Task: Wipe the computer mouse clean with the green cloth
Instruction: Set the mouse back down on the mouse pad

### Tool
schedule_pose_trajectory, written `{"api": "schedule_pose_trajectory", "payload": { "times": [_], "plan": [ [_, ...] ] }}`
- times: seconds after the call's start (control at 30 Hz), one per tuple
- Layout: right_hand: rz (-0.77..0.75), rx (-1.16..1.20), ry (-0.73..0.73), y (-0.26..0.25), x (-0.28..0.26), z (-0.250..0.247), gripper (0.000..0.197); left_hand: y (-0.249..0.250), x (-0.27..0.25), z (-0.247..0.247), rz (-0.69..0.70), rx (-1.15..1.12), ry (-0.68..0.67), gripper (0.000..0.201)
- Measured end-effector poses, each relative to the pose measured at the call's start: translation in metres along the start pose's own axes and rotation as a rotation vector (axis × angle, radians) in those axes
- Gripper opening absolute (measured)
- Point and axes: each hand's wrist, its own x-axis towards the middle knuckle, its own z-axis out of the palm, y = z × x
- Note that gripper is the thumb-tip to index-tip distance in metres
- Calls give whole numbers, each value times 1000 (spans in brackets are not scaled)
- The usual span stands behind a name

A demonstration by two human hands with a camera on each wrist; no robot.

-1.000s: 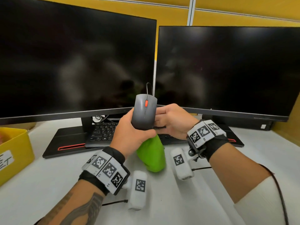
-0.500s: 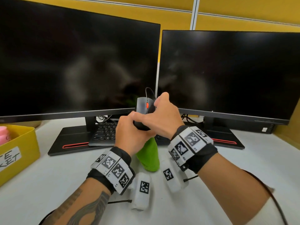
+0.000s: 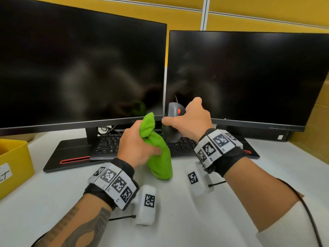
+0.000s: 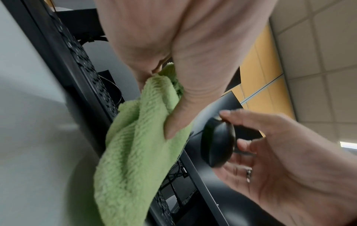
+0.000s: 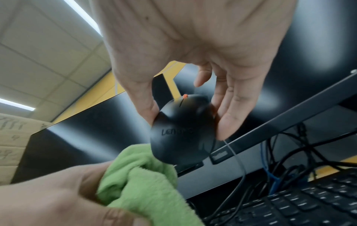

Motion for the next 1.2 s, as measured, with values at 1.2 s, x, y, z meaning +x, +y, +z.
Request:
{"api": "schedule_pose_trajectory", "payload": {
  "times": [1.2],
  "plan": [
    [279, 255, -213, 33, 28, 20, 113, 1, -4, 9, 239, -245, -141, 75]
  ]
}}
